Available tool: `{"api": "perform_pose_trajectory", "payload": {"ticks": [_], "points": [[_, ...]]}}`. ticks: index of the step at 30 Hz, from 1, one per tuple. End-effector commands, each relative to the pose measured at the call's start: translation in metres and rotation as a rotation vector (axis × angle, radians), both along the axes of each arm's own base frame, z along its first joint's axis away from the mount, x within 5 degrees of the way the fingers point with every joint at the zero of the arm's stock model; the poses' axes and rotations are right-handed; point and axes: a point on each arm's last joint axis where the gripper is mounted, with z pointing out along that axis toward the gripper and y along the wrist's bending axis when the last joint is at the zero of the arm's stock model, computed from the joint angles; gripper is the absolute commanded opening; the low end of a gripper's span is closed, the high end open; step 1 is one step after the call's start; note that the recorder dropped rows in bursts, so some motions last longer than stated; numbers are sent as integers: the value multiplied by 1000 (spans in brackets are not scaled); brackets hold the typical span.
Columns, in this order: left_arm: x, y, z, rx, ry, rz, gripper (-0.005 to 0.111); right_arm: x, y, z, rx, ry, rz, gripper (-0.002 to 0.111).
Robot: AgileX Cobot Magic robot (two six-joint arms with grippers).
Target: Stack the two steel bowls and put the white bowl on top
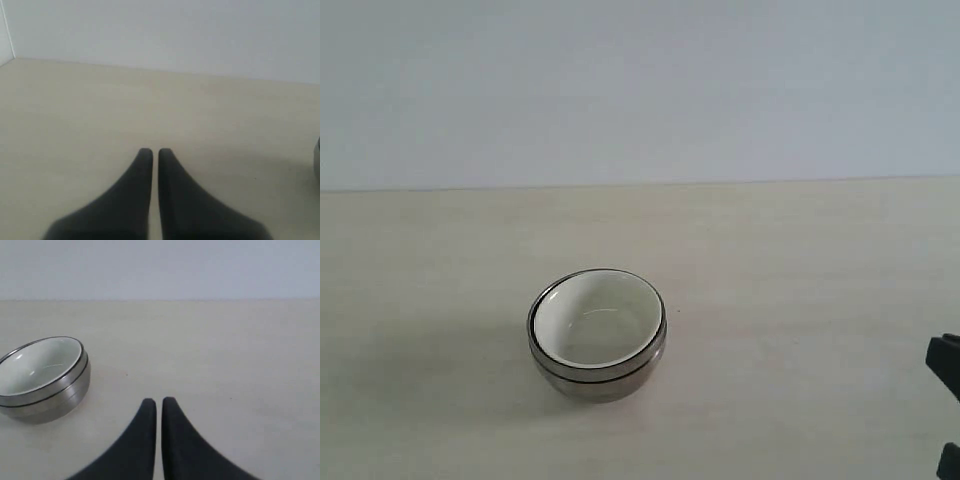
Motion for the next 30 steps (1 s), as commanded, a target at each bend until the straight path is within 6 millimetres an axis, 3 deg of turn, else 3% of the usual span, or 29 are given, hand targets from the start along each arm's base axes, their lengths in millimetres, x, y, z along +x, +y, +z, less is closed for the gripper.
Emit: {"api": "perform_pose_trajectory", "payload": {"ticks": [1, 13, 30], "points": [[0, 0, -1, 8, 3, 4, 4, -7, -10, 2, 53, 7, -59, 0], [0, 0, -1, 8, 3, 4, 4, -34, -36, 17, 240, -159, -269, 0], [0, 0, -1, 8, 3, 4, 4, -43, -38, 16, 226, -193, -295, 0]]}}
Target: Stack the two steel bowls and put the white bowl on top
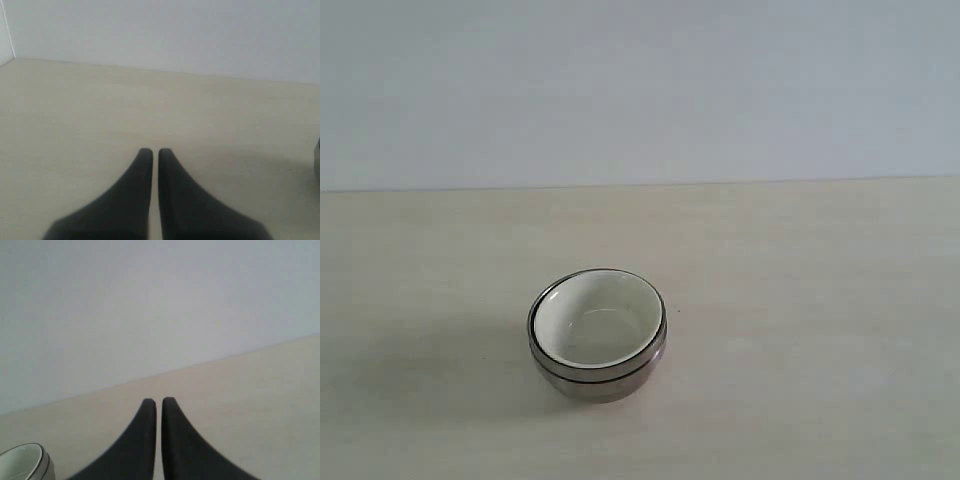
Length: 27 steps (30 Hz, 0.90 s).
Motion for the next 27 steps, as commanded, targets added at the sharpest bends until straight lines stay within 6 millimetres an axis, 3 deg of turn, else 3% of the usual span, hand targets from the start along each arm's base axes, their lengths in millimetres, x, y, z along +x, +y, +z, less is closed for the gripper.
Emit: {"api": "perform_pose_trajectory", "payload": {"ticks": [1, 11, 15, 20, 27], "points": [[0, 0, -1, 8, 1, 4, 4, 0, 0, -1, -9, -5, -5, 0], [0, 0, -1, 8, 1, 4, 4, -1, 2, -6, -21, 49, 19, 0], [0, 0, -1, 8, 1, 4, 4, -1, 0, -15, -157, 134, 7, 0], [0, 0, -1, 8, 1, 4, 4, -2, -7, -24, -178, 242, -59, 0], [0, 0, -1, 8, 1, 4, 4, -3, -7, -27, -253, 265, -53, 0]]}}
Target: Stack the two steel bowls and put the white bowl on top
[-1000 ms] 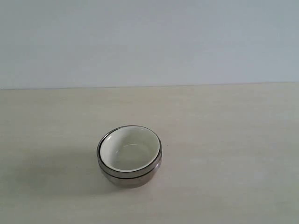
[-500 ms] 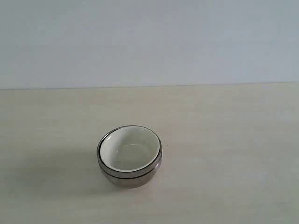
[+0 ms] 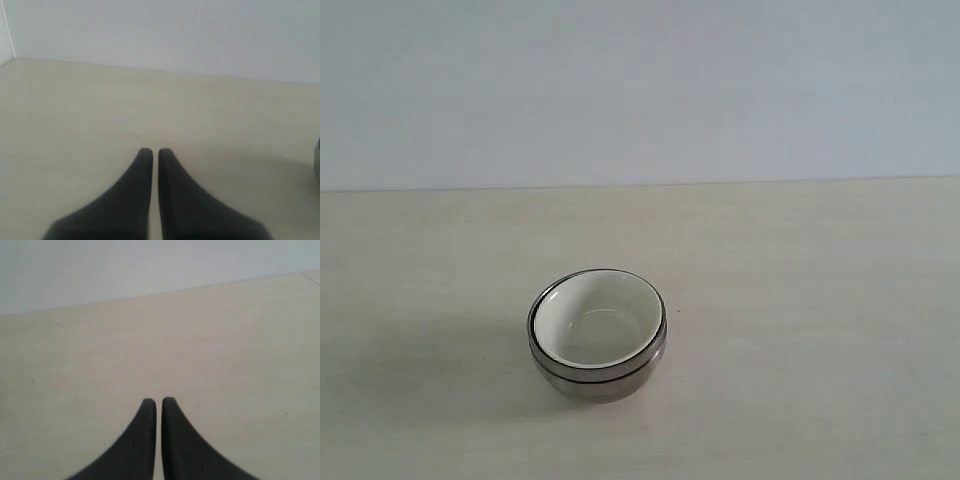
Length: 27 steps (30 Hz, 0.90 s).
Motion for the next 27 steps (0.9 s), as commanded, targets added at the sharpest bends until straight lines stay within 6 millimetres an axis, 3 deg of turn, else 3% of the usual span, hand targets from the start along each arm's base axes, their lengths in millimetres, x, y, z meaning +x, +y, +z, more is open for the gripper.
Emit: {"api": "perform_pose_trajectory", "payload": {"ticks": [1, 27], "points": [[0, 0, -1, 8, 1, 4, 4, -1, -1, -2, -79, 17, 7, 0], [0, 0, -1, 8, 1, 4, 4, -1, -1, -3, -77, 24, 7, 0]]}}
